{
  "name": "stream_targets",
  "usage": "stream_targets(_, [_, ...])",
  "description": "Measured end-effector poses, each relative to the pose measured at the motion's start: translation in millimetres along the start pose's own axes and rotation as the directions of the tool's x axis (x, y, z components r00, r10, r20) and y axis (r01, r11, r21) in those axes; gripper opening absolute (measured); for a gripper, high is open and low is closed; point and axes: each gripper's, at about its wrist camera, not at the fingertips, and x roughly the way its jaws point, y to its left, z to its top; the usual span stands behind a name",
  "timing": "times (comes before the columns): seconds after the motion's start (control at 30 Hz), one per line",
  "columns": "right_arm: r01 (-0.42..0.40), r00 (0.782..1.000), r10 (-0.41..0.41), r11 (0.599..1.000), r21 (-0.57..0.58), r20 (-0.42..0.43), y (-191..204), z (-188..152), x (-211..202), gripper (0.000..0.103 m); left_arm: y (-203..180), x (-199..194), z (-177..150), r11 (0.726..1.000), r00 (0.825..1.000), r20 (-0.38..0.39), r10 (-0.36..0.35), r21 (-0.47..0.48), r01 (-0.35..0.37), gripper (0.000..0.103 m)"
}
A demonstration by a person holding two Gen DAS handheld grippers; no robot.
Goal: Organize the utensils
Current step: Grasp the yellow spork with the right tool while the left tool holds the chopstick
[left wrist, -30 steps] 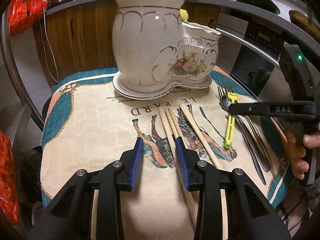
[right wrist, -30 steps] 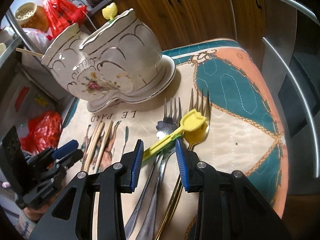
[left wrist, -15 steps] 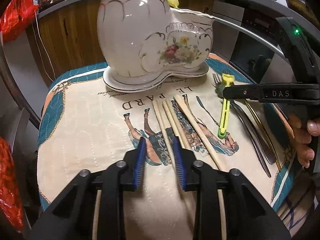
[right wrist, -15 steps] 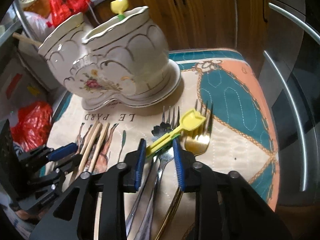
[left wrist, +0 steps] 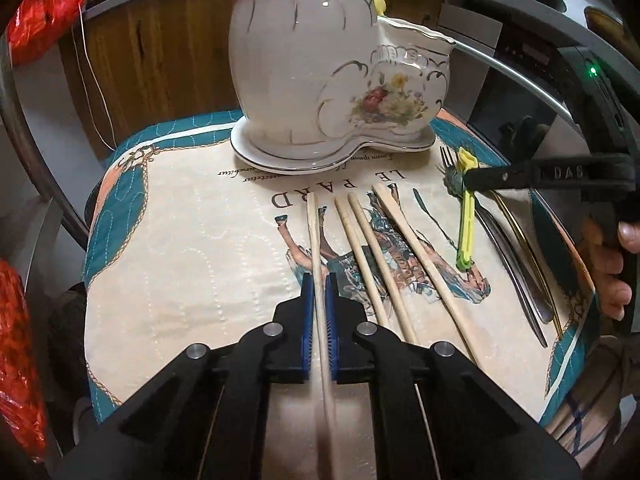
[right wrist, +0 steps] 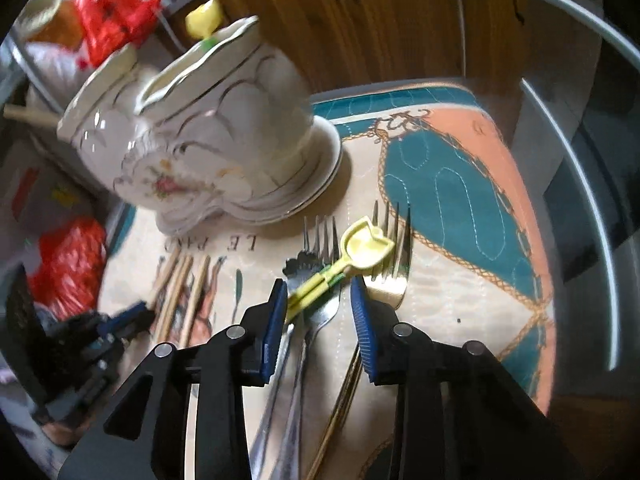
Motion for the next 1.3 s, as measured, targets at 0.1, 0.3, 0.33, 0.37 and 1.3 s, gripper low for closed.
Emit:
stream_targets(0.1, [-0.007, 1.0, 0.007, 0.998, 0.055, 0.001, -5, 4, 3, 0.036, -2, 1, 1, 1.0, 1.0, -0.002, 0.009, 0.014, -0.009, 0.006])
stream_targets(0.3, [0.006, 1.0, -0.006, 1.0, 0.003, 0.012, 4, 6, 10, 0.025, 0, -1, 1, 1.0, 1.0, -0.003, -0.003, 0.002, 0.003, 0.006])
stream_targets(0.33, [0.003, 1.0, -0.003, 1.0, 0.0, 0.009, 5, 4, 10, 0.017, 1, -1, 0, 1.0, 1.0, -0.003, -0.004, 0.001, 0.004, 0.006])
stream_targets(0.37, [-0.002, 1.0, 0.002, 1.0, 0.001, 0.005, 4, 3, 10, 0.012, 2, -2, 0, 1.0, 1.0, -0.003, -0.006, -0.001, 0.006, 0.006])
stream_targets(1.3, [0.113, 0.974, -0.163, 0.952, -0.283, -0.16, -18, -6, -24, 0.016, 5, 2, 14, 0.997, 0.99, -0.144, 0.008, 0.08, 0.004, 0.012])
